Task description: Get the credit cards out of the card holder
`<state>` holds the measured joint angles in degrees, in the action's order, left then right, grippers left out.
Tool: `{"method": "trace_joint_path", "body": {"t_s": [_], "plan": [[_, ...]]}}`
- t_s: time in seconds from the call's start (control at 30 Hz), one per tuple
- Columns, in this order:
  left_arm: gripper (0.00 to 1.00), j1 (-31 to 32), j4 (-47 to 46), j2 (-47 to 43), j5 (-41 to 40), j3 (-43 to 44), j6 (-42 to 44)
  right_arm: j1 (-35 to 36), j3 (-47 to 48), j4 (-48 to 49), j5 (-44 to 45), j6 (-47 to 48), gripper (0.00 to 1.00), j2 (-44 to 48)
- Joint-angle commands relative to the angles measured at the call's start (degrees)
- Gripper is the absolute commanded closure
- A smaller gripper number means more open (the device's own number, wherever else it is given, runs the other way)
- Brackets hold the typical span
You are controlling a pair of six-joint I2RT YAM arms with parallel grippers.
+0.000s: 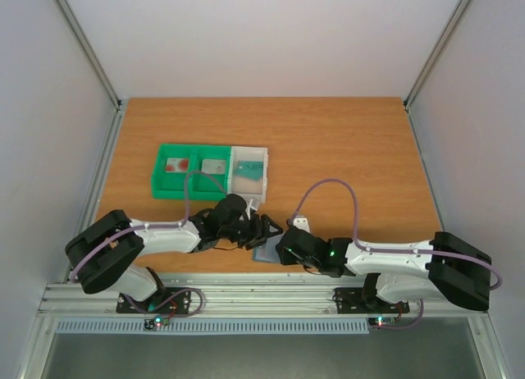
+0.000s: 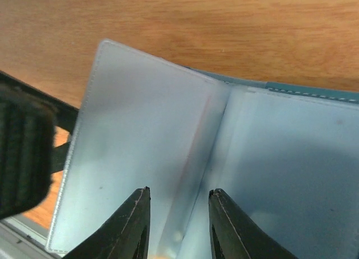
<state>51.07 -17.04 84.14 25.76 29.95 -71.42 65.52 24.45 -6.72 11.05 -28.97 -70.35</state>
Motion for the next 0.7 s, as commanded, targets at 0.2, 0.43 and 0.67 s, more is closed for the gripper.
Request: {"method": "trace_joint_path", "body": {"t_s": [0.2, 0.43, 0.67], "plan": [[0.33, 2.2, -4.2, 2.9, 1.0, 4.9, 0.1, -0.2, 4.7, -23.2, 7.8, -2.1, 0.64, 15.9], [0.35, 3.2, -6.0, 6.8, 1.6, 7.3, 0.2, -0.1, 4.7, -28.6, 7.2, -2.2, 0.63, 26.5], [0.35, 3.2, -3.5, 5.9, 0.1, 7.0, 1.4, 0.0, 6.0, -24.4, 3.3, -0.4, 0.66, 22.7]]}}
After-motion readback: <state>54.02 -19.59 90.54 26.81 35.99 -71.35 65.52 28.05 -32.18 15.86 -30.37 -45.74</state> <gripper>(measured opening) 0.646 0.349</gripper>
